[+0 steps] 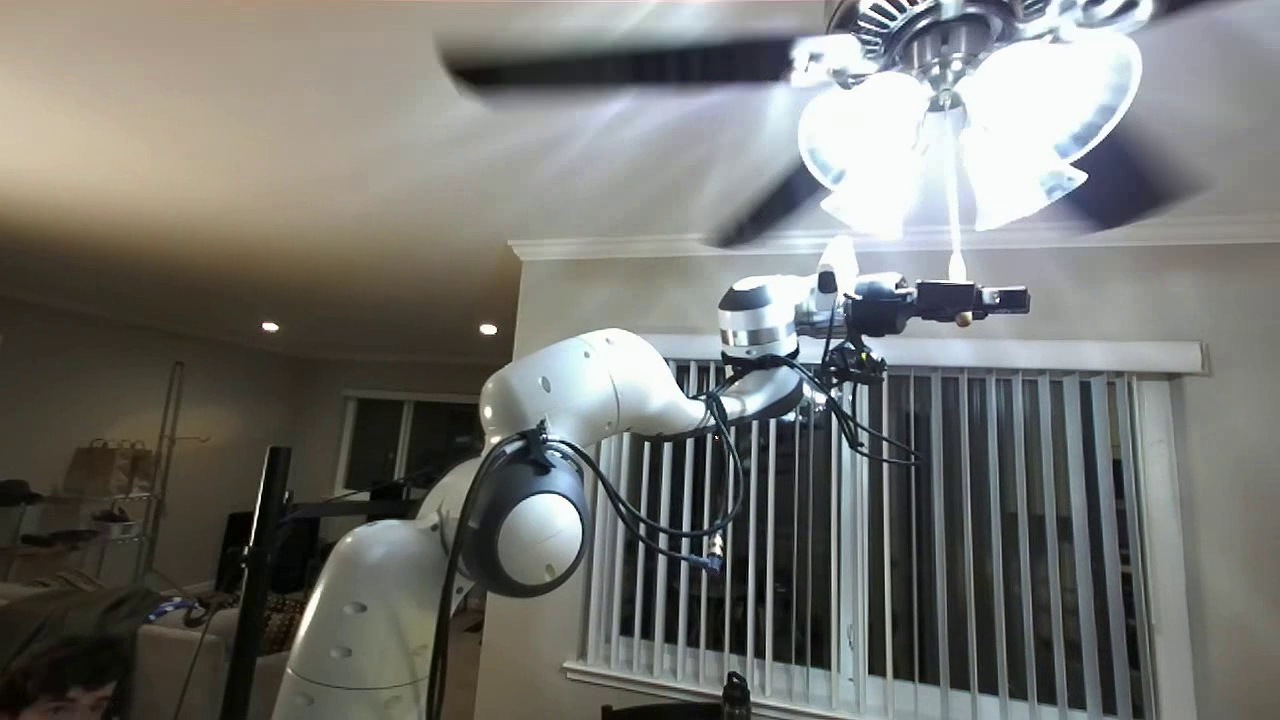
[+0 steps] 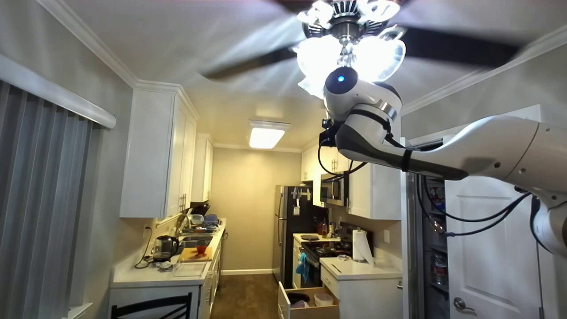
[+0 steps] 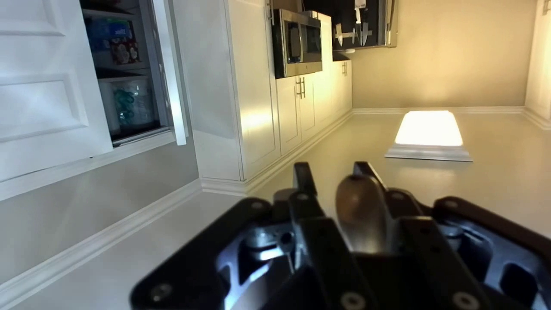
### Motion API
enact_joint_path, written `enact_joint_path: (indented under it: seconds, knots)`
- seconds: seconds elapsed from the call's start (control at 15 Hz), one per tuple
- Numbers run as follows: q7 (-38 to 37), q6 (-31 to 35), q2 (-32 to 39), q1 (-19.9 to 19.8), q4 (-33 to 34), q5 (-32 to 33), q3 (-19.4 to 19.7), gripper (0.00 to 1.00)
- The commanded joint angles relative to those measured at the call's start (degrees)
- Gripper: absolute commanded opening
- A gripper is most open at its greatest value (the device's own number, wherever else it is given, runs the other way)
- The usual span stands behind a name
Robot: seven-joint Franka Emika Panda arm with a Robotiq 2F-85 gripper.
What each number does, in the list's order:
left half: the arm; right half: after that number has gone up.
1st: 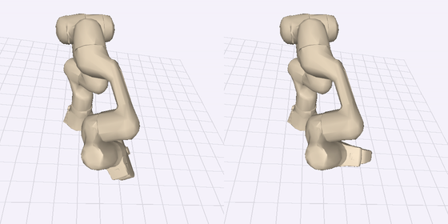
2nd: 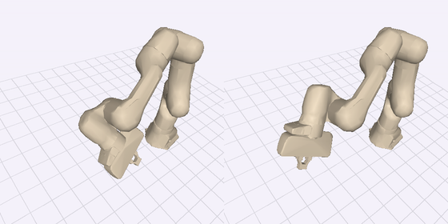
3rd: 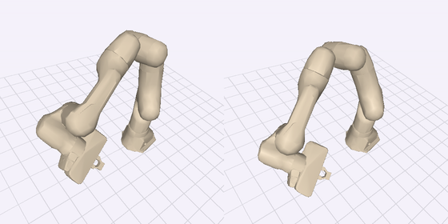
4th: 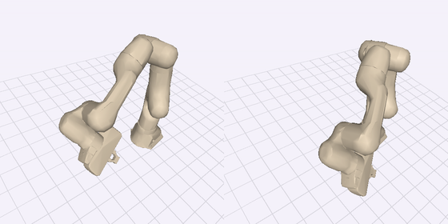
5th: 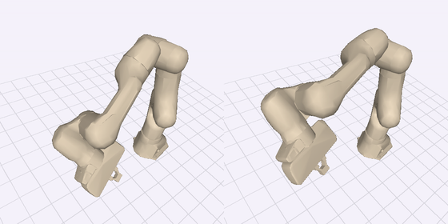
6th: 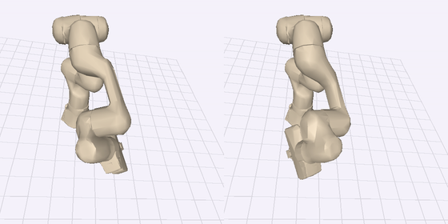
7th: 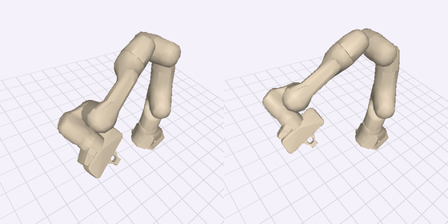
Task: Turn on the ceiling lights
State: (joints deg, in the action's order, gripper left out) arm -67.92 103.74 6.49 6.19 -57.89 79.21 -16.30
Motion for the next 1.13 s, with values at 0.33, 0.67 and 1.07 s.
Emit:
enact_joint_path:
  seconds: [0.33, 0.67, 1.07]
  knots:
    - [0.22, -3.88, -10.62, 0.7, -12.12, -8.42, -1.23, 0.93]
    - [0.07, -4.15, -12.5, 1.15, -14.33, -9.67, -1.49, 1.0]
    - [0.17, -4.95, -16.01, 2.07, -19.05, -10.03, -0.88, 1.0]
